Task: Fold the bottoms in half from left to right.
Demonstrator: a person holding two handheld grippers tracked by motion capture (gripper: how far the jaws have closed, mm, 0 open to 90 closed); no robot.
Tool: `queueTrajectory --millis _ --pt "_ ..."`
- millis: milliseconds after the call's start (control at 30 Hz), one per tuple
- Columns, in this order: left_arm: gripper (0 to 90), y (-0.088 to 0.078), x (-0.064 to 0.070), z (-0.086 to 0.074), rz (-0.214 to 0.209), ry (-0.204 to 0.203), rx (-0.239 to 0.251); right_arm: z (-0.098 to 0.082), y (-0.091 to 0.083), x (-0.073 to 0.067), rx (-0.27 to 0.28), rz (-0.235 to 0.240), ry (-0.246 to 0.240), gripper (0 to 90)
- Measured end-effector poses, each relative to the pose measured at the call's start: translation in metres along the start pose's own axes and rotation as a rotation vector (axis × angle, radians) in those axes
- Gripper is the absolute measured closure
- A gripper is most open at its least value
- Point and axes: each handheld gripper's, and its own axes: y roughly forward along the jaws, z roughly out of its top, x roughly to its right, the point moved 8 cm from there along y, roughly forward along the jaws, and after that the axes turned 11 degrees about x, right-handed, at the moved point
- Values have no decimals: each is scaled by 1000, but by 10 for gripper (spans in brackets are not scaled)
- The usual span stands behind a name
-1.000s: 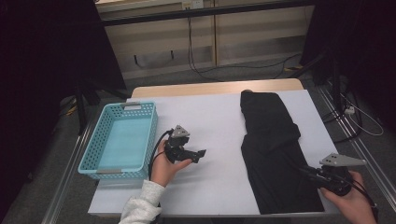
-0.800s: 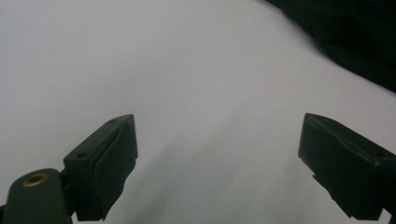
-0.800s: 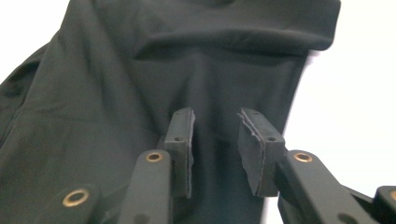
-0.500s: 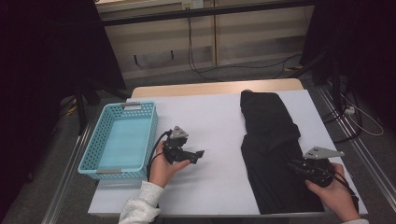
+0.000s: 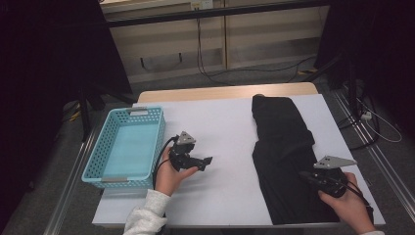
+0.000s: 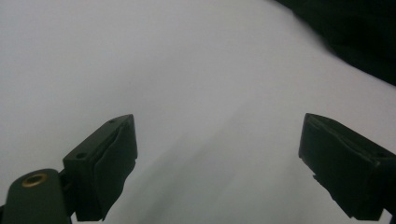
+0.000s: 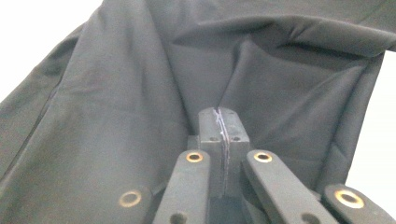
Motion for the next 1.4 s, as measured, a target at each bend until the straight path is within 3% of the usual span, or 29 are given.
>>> queueTrajectory --millis 233,467,500,567,633,800,1067,1400 --pt "115 0 0 1 0 -1 5 -5 -14 -7 -7 36 13 900" --pt "115 1 2 2 -1 1 8 -11 -29 -8 -16 30 14 899" --pt "115 0 1 3 1 3 9 -12 -29 -8 -14 30 11 890" --pt "115 1 1 2 -3 4 3 -10 -29 -6 3 13 8 766" --pt "114 1 1 0 2 4 -3 -5 -27 -4 19 3 13 747" --pt "113 0 0 -1 0 1 -6 13 -14 -2 55 -22 16 610" --pt "107 -5 -3 -4 2 -5 -8 43 19 3 98 -56 34 495" --pt "96 -10 -7 -7 12 -22 -9 64 60 10 85 -107 77 352"
